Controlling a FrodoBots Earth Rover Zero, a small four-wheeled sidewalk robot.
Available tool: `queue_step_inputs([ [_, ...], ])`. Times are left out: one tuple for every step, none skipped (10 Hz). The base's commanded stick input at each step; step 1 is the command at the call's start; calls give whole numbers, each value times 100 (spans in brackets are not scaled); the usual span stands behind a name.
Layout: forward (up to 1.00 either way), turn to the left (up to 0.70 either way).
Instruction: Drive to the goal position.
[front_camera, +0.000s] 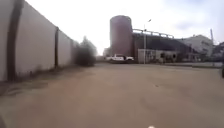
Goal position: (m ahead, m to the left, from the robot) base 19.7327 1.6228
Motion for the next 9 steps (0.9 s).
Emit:
queue_step_inputs([
  [70, 1],
  [70, 1],
  [70, 1],
  [70, 1],
  [70, 1],
  [70, 1],
  [70, 1],
  [70, 1],
  [70, 1],
])
